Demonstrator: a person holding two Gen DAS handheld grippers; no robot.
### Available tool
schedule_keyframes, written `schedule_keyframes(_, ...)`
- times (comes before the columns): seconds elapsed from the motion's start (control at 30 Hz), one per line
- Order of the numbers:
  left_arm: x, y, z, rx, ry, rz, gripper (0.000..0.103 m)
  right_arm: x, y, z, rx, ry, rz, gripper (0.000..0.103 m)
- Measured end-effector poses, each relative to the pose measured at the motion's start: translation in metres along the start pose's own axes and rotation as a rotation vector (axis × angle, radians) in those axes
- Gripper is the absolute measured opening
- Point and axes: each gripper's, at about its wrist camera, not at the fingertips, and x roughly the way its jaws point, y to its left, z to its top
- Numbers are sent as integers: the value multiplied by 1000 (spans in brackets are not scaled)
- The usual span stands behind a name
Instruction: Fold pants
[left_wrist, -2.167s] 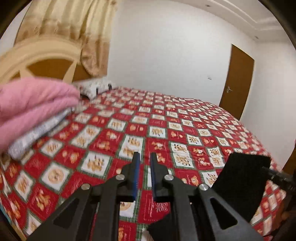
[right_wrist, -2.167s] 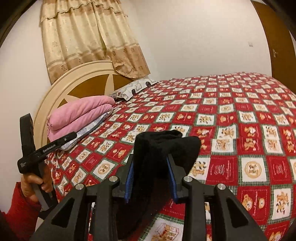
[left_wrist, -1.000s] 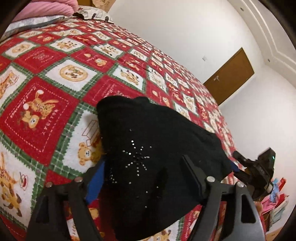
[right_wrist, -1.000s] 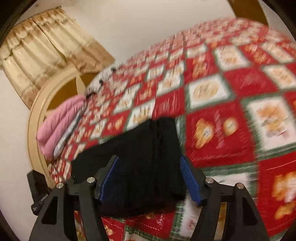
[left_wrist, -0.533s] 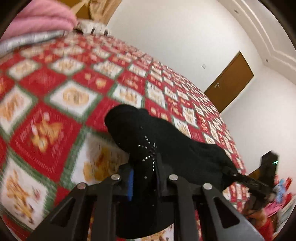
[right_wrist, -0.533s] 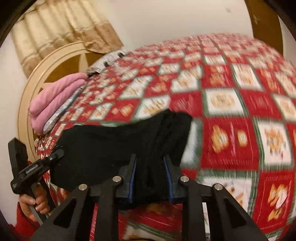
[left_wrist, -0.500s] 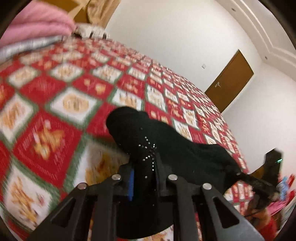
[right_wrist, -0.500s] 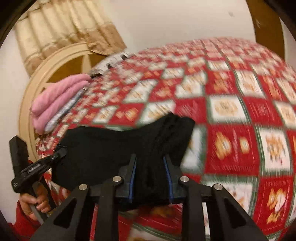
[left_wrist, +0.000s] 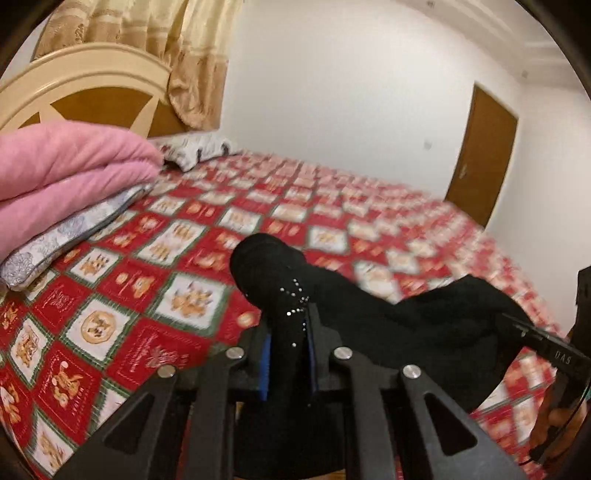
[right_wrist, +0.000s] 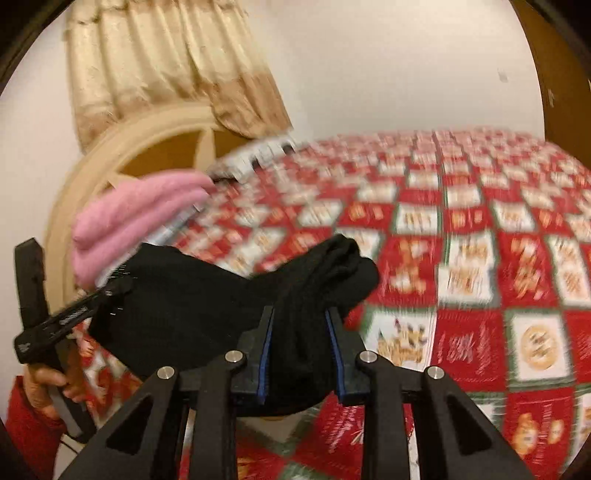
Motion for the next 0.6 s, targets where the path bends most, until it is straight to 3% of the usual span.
schedule_keyframes(0.03,13,4,-7,19,41,30,28,17,-7,-7,20,54,-26,30)
schedule_keyframes(0.1,41,21,-28,45,169,170,44,41,-24,-25,84,166,-49,34)
schedule_keyframes(0.13,45,30,-37,43,202,229,49,42,-32,-34,113,178,-33,44)
schedule_keyframes(0.17,45,46,-50,28,226,264,67,35,-41,-39,133,166,-30,61)
schedule_keyframes(0.2,40,57,-56,14,219,272,82,31,-46,-42,139,163,-40,67)
schedule_keyframes(0.37,-2,111,-62,-77,150,440,83,-9,-70,-46,227,73,-84,70)
schedule_keyframes(0.4,-14,119,-58,-118,106,439,82,-17,-69,-44,224,35,-116,69)
schedule_keyframes(0.43,-23,122,-53,-149,63,415,81,-25,-67,-40,211,-10,-139,57)
schedule_keyframes(0.47,-28,121,-49,-161,39,396,81,-31,-61,-34,188,-40,-151,31)
schedule_keyframes(0.5,-33,113,-41,-157,4,367,81,-33,-55,-27,170,-44,-151,21)
schedule_keyframes(0.6,-29,75,-27,-72,-29,282,81,-28,-26,-11,112,-42,-85,17)
